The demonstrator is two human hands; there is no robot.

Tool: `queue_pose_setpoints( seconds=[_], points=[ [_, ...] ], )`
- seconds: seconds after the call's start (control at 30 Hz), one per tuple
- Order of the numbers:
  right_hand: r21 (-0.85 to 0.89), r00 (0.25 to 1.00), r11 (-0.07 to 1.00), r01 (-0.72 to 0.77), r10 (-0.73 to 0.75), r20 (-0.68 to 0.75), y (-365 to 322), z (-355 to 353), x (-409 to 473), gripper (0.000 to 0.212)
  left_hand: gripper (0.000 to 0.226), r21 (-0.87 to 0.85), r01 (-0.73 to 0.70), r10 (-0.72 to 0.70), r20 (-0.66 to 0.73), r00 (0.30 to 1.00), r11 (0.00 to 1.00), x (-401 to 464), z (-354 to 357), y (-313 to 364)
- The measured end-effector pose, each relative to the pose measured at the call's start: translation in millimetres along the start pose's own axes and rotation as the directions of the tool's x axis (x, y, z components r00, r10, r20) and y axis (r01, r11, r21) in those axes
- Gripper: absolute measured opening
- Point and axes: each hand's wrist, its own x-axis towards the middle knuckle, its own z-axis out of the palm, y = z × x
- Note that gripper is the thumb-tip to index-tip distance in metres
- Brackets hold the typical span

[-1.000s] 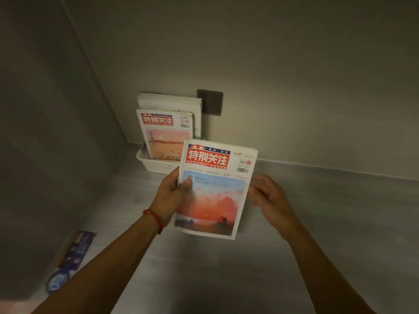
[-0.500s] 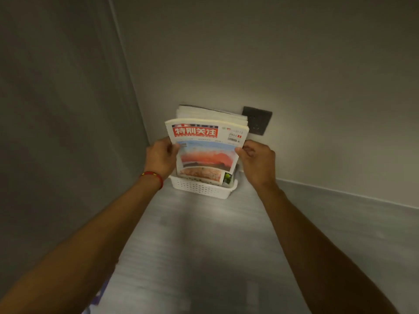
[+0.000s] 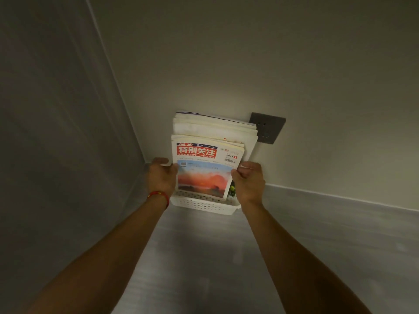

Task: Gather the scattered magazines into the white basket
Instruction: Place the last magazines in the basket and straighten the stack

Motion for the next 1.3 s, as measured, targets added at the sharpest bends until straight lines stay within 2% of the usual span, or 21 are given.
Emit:
queue_pose_setpoints(
  seconds=[0.1,0.2,0.27,0.33,0.43,0.53,0.6,0.67,0.77,0.93,1.13,1.3],
  points=[
    [0.070,0.999,0.997,0.026,-0.028,0.036,10.0,2.8,0.8,0.033,0.038,-0.069,0.046,-0.045,0.004,0.999,0.997,5.1,3.3,-3.3],
    [0.038,0.998,0.998,0.048,-0.049,0.027,20.9,5.6,3.6,0.045,0.049,-0.014,0.026,-0.024,0.074,0.997,1.000,14.9,4.1,-12.3],
    [-0.014,1.000,1.000,-0.017,0.017,0.020,26.0,7.2,9.4,0.061,0.064,0.049,-0.036,0.028,0.157,0.987,0.998,22.7,3.8,-17.6],
    [-0.030,0.991,0.997,-0.077,0.080,0.111,29.2,8.5,16.6,0.076,0.074,0.055,-0.074,0.058,0.260,0.964,0.996,31.7,4.9,-20.8],
    [0.047,0.945,0.992,-0.120,0.100,0.311,30.7,13.8,25.0,0.078,0.072,-0.055,0.030,-0.004,0.419,0.908,0.998,45.0,9.2,-25.4],
    [0.117,0.919,0.975,-0.190,0.135,0.370,34.1,21.1,33.1,0.069,0.066,-0.100,0.042,0.019,0.540,0.841,0.994,57.1,15.2,-31.6],
    [0.143,0.906,0.964,-0.223,0.150,0.396,37.0,24.1,38.9,0.060,0.068,-0.129,0.033,0.051,0.595,0.802,0.991,62.8,16.9,-31.8],
    [0.156,0.895,0.955,-0.252,0.169,0.412,39.7,25.1,42.9,0.060,0.071,-0.154,0.050,0.058,0.627,0.777,0.987,66.7,16.2,-31.1],
    [0.184,0.893,0.943,-0.277,0.181,0.413,43.8,25.7,42.9,0.063,0.074,-0.161,0.038,0.074,0.637,0.767,0.986,66.5,15.7,-35.2],
    [0.193,0.913,0.947,-0.256,0.171,0.371,48.5,25.8,32.1,0.052,0.065,-0.166,0.052,0.054,0.575,0.817,0.985,51.5,18.1,-43.0],
    [0.173,0.907,0.953,-0.249,0.167,0.386,51.4,15.6,19.2,0.060,0.062,-0.233,0.108,0.023,0.497,0.867,0.966,19.8,13.6,-50.5],
    [0.177,0.892,0.956,-0.234,0.139,0.431,50.6,5.4,-1.1,0.044,0.063,-0.336,0.156,0.019,0.464,0.886,0.929,-20.5,1.7,-51.0]
  ],
)
